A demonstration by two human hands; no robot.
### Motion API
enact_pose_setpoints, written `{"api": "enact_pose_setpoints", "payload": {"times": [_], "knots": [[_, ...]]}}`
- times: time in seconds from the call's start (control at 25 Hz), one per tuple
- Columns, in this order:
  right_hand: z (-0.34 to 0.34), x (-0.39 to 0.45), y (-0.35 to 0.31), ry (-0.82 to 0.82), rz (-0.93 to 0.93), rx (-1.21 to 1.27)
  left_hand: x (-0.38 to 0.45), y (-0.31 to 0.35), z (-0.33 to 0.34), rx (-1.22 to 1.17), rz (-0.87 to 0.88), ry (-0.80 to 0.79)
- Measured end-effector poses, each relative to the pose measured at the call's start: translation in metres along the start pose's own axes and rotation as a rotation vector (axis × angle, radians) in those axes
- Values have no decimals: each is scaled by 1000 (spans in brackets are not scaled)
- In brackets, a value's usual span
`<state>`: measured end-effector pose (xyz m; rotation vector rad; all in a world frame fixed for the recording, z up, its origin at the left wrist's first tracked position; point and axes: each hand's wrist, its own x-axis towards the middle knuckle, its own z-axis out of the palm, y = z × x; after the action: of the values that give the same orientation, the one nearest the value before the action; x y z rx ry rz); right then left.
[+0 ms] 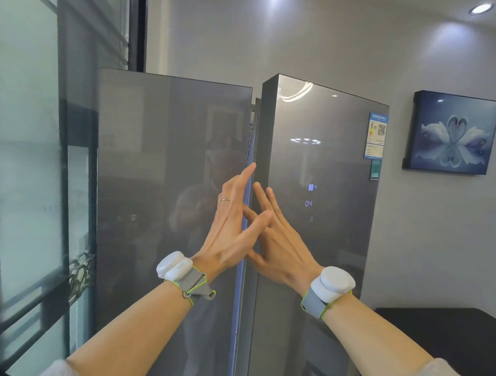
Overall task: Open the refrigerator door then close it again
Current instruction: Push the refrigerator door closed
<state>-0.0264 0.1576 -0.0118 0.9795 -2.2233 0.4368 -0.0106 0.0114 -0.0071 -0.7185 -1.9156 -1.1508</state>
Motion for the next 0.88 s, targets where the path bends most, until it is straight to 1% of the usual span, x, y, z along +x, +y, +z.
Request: {"api": "enact_pose_setpoints", "payload": {"times": [0.28, 0.44, 0.76, 0.88], "knots": [[26, 33, 12, -52, 44, -49, 15, -35, -4, -25, -57, 43], [40, 48, 16, -68, 26, -83, 21, -50, -10, -20, -67, 54], [55, 63, 27, -65, 44, -42, 25, -66, -17, -15, -104, 58], [52, 60, 23, -45, 51, 35, 25, -67, -14, -19, -91, 54]]}}
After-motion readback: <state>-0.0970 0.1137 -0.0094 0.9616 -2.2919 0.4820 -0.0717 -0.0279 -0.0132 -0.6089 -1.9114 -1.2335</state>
